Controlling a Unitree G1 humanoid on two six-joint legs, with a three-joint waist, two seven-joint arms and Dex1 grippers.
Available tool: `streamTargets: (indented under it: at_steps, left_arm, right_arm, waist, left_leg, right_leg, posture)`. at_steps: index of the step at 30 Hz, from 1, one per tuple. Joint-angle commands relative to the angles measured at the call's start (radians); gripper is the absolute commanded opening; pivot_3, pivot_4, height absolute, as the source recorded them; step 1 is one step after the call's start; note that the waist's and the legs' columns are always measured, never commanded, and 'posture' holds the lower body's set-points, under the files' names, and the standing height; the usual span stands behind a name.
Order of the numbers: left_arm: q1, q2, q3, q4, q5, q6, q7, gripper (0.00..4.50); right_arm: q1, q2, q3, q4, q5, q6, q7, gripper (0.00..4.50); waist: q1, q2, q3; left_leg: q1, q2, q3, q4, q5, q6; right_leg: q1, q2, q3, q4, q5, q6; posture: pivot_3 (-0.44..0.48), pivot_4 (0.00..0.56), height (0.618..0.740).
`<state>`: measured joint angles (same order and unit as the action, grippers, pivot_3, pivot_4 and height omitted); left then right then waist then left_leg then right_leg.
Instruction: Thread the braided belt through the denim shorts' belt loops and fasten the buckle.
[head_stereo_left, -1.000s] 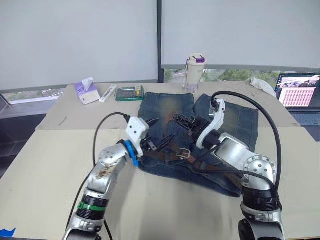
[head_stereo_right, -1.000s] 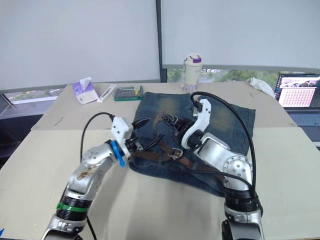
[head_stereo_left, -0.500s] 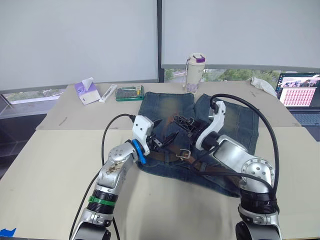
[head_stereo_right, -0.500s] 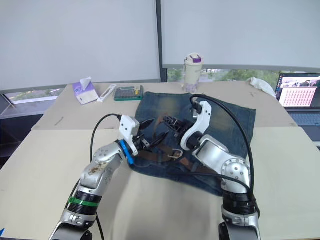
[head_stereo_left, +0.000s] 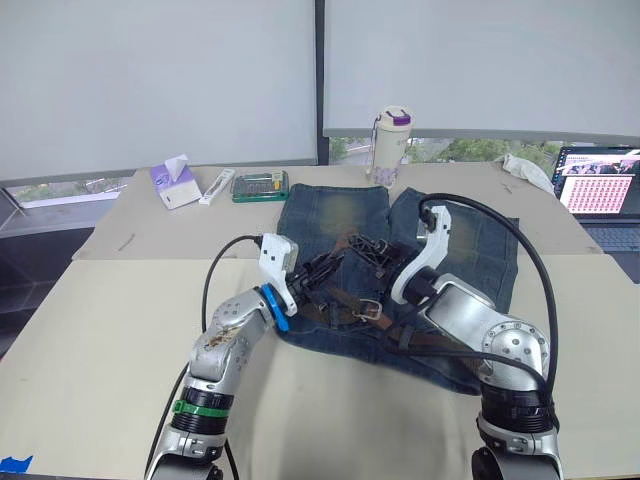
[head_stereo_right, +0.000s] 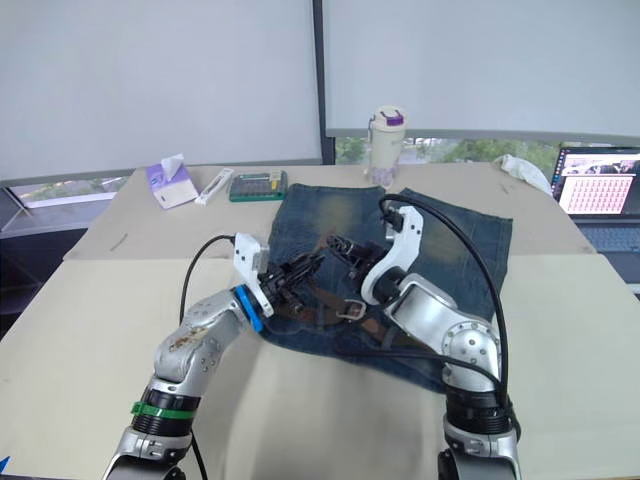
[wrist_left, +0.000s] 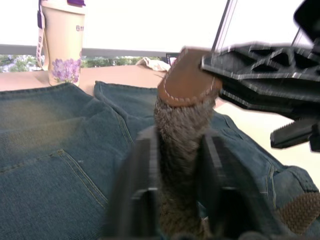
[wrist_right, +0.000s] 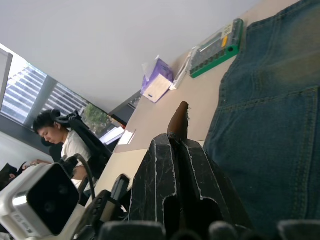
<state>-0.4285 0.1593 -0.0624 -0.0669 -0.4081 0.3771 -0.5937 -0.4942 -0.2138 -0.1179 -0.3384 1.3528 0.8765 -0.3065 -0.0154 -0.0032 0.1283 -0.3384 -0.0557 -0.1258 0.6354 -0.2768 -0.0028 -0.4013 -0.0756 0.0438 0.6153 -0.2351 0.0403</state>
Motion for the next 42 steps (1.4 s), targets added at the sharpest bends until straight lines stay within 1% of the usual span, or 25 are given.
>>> streamTargets:
  at_steps: [1,3,5,7,8,10,12,14,16,21,24,29,32,36,40,41,42]
  left_arm:
    - [-0.002,0.000,0.000,-0.039,-0.004,-0.009,0.000,0.02]
    - [0.001,0.000,-0.001,-0.040,0.000,-0.010,0.006,0.02]
    - [0.006,-0.002,0.004,-0.040,0.001,0.001,0.021,0.02]
    - [0.010,-0.013,0.025,-0.039,-0.021,0.036,0.047,0.00]
    - [0.011,-0.018,0.034,-0.040,-0.032,0.052,0.056,0.00]
    - [0.022,-0.036,0.067,-0.050,-0.090,0.104,0.069,0.00]
    - [0.029,-0.043,0.090,-0.052,-0.130,0.149,0.080,0.00]
    - [0.029,-0.046,0.105,-0.046,-0.151,0.180,0.096,0.00]
    - [0.024,-0.061,0.136,-0.034,-0.179,0.208,0.124,0.00]
    - [-0.001,-0.100,0.249,0.016,-0.248,0.251,0.231,0.00]
    - [-0.017,-0.116,0.316,0.040,-0.291,0.254,0.285,0.00]
    - [-0.035,-0.127,0.397,0.060,-0.359,0.258,0.351,0.00]
    - [-0.014,-0.109,0.376,0.048,-0.353,0.268,0.339,0.00]
    - [0.021,-0.095,0.330,0.019,-0.346,0.288,0.321,0.00]
    - [0.049,-0.082,0.293,0.001,-0.343,0.301,0.306,0.00]
    - [0.053,-0.079,0.287,0.002,-0.340,0.302,0.302,0.00]
    - [0.055,-0.077,0.284,0.003,-0.340,0.302,0.301,0.00]
  right_arm:
    - [-0.010,-0.005,-0.006,-0.035,-0.001,-0.011,0.009,0.00]
    - [-0.007,-0.021,0.001,-0.043,-0.026,-0.010,0.036,0.00]
    - [-0.004,-0.068,0.027,-0.064,-0.105,-0.021,0.114,0.00]
    - [0.009,-0.096,0.048,-0.083,-0.176,-0.056,0.208,0.79]
    - [0.016,-0.097,0.050,-0.087,-0.192,-0.069,0.236,1.08]
    - [0.072,-0.160,0.125,-0.092,-0.399,-0.195,0.373,1.71]
    - [0.131,-0.210,0.198,-0.080,-0.544,-0.287,0.502,2.43]
    - [0.170,-0.221,0.238,-0.053,-0.619,-0.350,0.586,2.43]
    - [0.206,-0.205,0.252,-0.013,-0.669,-0.405,0.642,2.43]
    - [0.281,-0.199,0.299,0.095,-0.791,-0.503,0.793,2.43]
    - [0.302,-0.212,0.335,0.179,-0.881,-0.534,0.851,2.43]
    - [0.312,-0.230,0.379,0.265,-1.005,-0.567,0.914,2.43]
    - [0.316,-0.214,0.367,0.282,-1.034,-0.594,0.924,2.43]
    - [0.325,-0.165,0.269,0.248,-0.966,-0.634,0.935,2.43]
    - [0.327,-0.179,0.219,0.225,-0.940,-0.608,0.970,2.43]
    - [0.326,-0.187,0.215,0.224,-0.933,-0.597,0.987,1.90]
    - [0.325,-0.191,0.213,0.224,-0.929,-0.591,1.000,1.62]
  waist:
    - [0.000,0.000,0.000]
    - [0.000,0.000,0.000]
    - [0.000,0.000,0.000]
    - [0.001,0.000,0.000]
    - [0.000,0.000,0.000]
    - [0.001,0.000,0.000]
    - [0.001,0.000,0.000]
    - [0.000,-0.001,0.000]
    - [-0.003,-0.001,0.000]
    - [0.000,-0.001,0.000]
    - [0.001,-0.002,0.000]
    - [-0.001,-0.003,0.000]
    - [-0.001,-0.004,-0.001]
    - [0.000,-0.005,-0.001]
    - [0.003,-0.005,-0.001]
    - [0.005,-0.005,-0.001]
    - [0.005,-0.005,-0.001]
  left_leg:
    - [0.000,0.000,0.000,0.000,0.000,0.000]
    - [0.000,0.000,0.000,0.000,0.000,0.000]
    - [0.000,0.000,0.000,0.000,0.000,0.000]
    - [0.000,0.000,0.001,0.000,0.000,0.000]
    - [0.000,-0.001,0.002,0.000,0.000,0.000]
    - [0.000,0.000,0.001,0.000,0.000,0.000]
    - [0.000,-0.001,0.003,0.000,0.000,0.000]
    - [0.001,-0.001,0.006,0.001,0.000,0.000]
    - [0.001,-0.001,0.006,0.001,0.000,0.000]
    - [0.001,0.000,0.006,0.001,0.000,-0.001]
    - [0.001,0.000,0.005,0.001,0.000,-0.001]
    - [0.002,0.000,0.002,0.001,0.001,-0.002]
    - [0.003,0.000,0.002,0.001,0.001,-0.002]
    - [0.004,0.000,0.000,0.001,0.001,-0.002]
    - [0.003,0.000,-0.001,0.001,0.001,-0.003]
    - [0.003,0.000,-0.001,0.001,0.001,-0.003]
    - [0.003,0.000,-0.001,0.001,0.001,-0.003]
  right_leg:
    - [0.000,0.000,0.000,0.000,0.000,0.000]
    - [0.000,0.000,0.000,0.000,0.000,0.000]
    - [0.000,0.000,0.000,0.000,0.000,0.000]
    - [0.000,0.000,0.000,0.000,0.000,0.000]
    - [0.000,0.000,0.000,-0.001,0.000,0.000]
    - [0.000,0.000,0.000,-0.001,0.000,0.000]
    - [0.001,0.000,-0.001,-0.001,0.000,0.001]
    - [0.002,0.000,-0.002,-0.002,-0.001,0.001]
    - [0.001,0.001,-0.001,-0.001,0.000,0.001]
    - [0.002,0.001,-0.001,-0.001,0.000,0.001]
    - [0.002,0.001,-0.001,-0.001,0.000,0.000]
    - [0.003,0.002,-0.001,-0.001,0.000,0.000]
    - [0.004,0.002,-0.001,-0.002,0.000,0.000]
    - [0.006,0.002,-0.001,-0.002,0.000,0.000]
    - [0.005,0.000,-0.001,-0.002,0.000,0.000]
    - [0.005,0.000,-0.001,-0.002,0.000,0.000]
    - [0.005,0.000,-0.001,-0.003,0.000,0.000]
  posture:
    - [0.000,0.150,0.740]
    - [0.000,0.150,0.740]
    - [0.000,0.150,0.740]
    - [0.000,0.150,0.740]
    - [0.000,0.150,0.740]
    - [0.000,0.150,0.740]
    - [0.000,0.150,0.740]
    - [0.000,0.150,0.740]
    - [0.000,0.150,0.740]
    - [0.000,0.150,0.740]
    - [0.000,0.150,0.740]
    - [0.000,0.150,0.740]
    - [0.000,0.150,0.740]
    - [0.000,0.150,0.740]
    - [0.000,0.150,0.740]
    - [0.000,0.150,0.740]
    - [0.000,0.150,0.740]
